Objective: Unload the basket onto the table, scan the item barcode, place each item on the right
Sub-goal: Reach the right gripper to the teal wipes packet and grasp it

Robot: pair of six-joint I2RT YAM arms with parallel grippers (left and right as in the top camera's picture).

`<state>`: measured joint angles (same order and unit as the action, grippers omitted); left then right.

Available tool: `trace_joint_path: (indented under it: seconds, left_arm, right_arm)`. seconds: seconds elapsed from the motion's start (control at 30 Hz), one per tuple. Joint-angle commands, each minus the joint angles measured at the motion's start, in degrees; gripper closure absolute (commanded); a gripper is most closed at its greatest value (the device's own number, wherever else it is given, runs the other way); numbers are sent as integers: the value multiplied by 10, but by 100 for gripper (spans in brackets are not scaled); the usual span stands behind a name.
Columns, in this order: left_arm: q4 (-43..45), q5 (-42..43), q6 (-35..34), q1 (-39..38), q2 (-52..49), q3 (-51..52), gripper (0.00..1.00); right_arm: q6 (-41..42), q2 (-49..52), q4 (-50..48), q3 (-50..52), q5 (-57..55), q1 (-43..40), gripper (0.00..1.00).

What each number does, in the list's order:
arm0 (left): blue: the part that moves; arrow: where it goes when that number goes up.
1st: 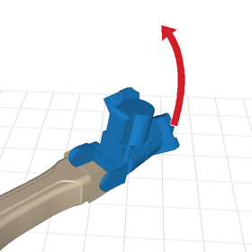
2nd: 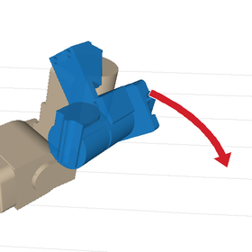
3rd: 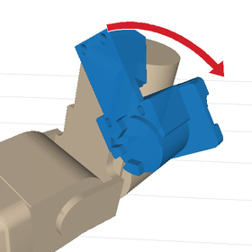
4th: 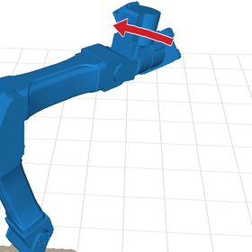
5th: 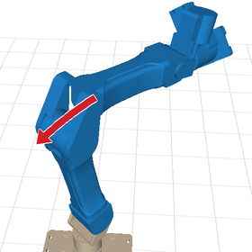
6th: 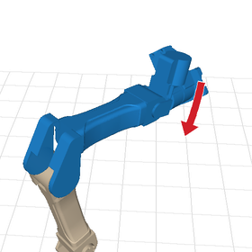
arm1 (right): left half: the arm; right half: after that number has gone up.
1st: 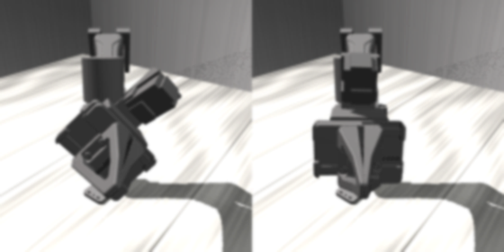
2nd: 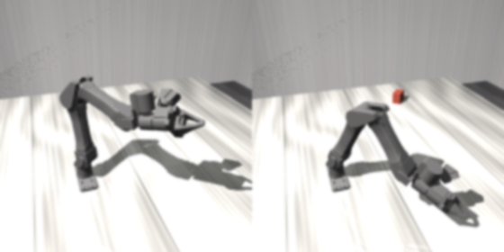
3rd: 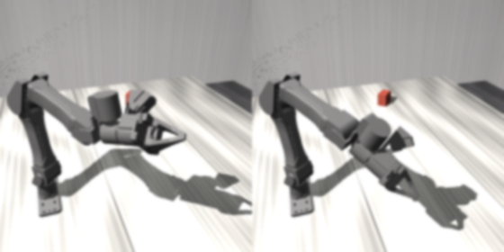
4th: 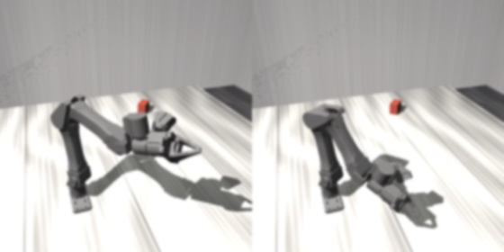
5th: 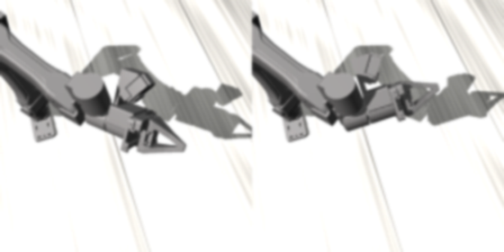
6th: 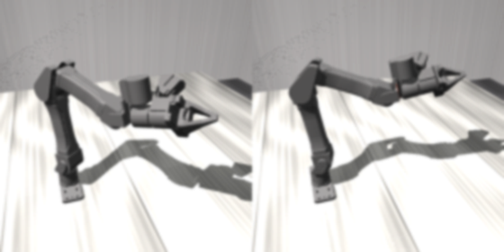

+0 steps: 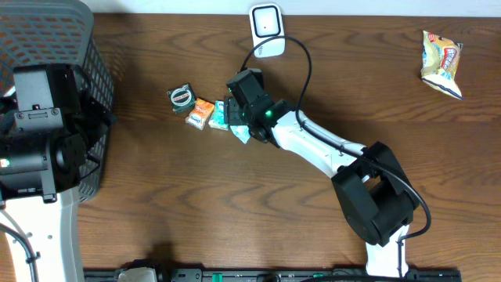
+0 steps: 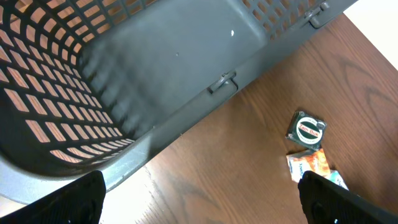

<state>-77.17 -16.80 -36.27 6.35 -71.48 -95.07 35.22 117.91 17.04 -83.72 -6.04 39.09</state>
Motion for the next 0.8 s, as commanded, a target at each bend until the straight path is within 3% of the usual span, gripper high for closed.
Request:
trace_joint_path:
  seconds: [0.0, 0.43, 0.77]
  left_arm:
    - [-2, -6, -9, 3, 0, 3, 2]
    - [-2, -6, -9, 3, 0, 3, 2]
    - [-2, -6, -9, 3, 0, 3, 2]
  right_arm:
    - [12, 14, 3, 3, -26, -9, 32]
    - [11, 34, 134, 3, -68, -12, 35]
    - [-21, -16, 257, 3, -76, -45, 36]
